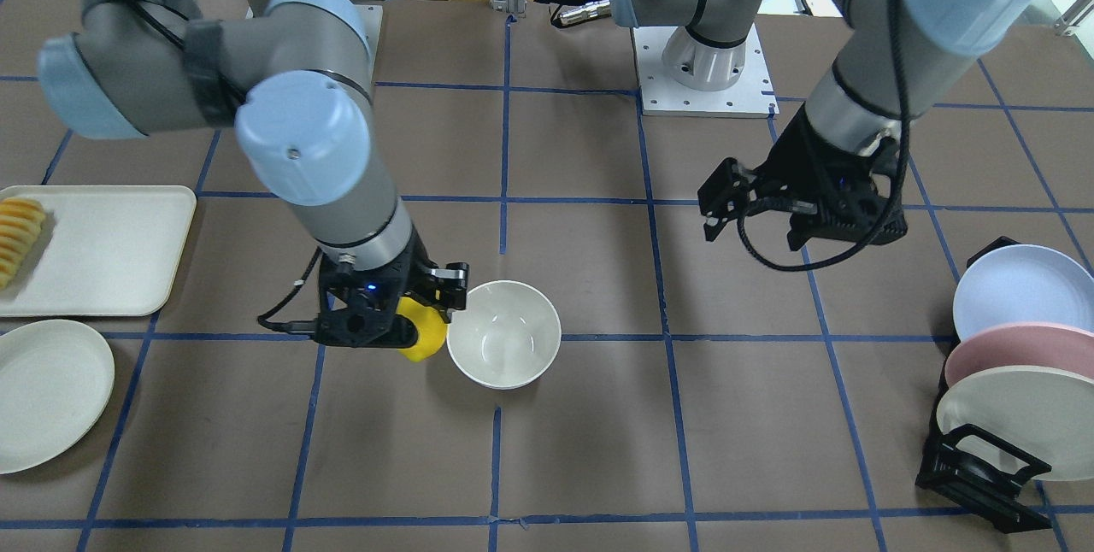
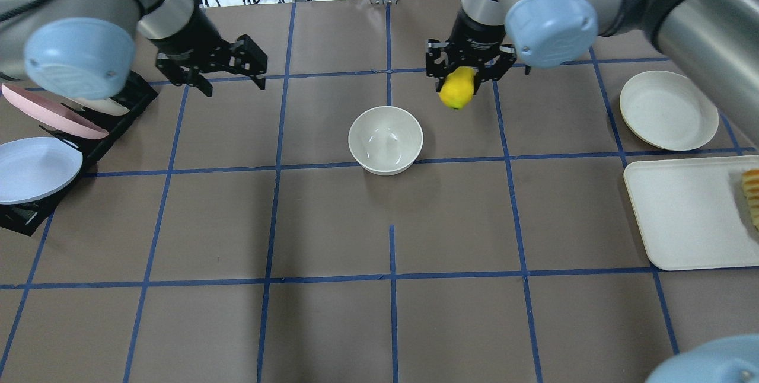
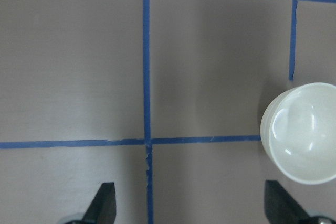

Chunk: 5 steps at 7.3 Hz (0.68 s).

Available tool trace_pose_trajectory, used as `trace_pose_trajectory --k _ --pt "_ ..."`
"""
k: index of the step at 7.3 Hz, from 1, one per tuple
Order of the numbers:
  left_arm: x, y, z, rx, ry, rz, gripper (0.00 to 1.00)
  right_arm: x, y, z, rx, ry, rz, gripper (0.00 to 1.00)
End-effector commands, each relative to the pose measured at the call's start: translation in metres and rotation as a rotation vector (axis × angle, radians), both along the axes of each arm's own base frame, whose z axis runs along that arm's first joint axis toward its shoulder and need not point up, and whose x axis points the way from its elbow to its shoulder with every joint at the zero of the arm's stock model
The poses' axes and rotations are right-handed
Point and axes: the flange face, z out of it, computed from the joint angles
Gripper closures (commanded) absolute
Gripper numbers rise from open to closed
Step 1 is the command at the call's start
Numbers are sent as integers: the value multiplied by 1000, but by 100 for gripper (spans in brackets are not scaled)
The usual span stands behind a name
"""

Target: Place bowl and put lemon in it

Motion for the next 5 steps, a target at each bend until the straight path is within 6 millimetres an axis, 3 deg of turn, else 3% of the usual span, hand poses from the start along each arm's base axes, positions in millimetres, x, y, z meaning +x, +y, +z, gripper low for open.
trace_pose_trajectory --k 1,2,5 --pt "-3 21 36 11 -49 -17 0 63 -1 -52 -20 39 -22 100" --pt "-9 19 33 21 -22 59 0 68 -3 -73 7 48 -32 100" --pt "-22 47 59 9 -39 46 0 73 5 -81 50 45 -97 100"
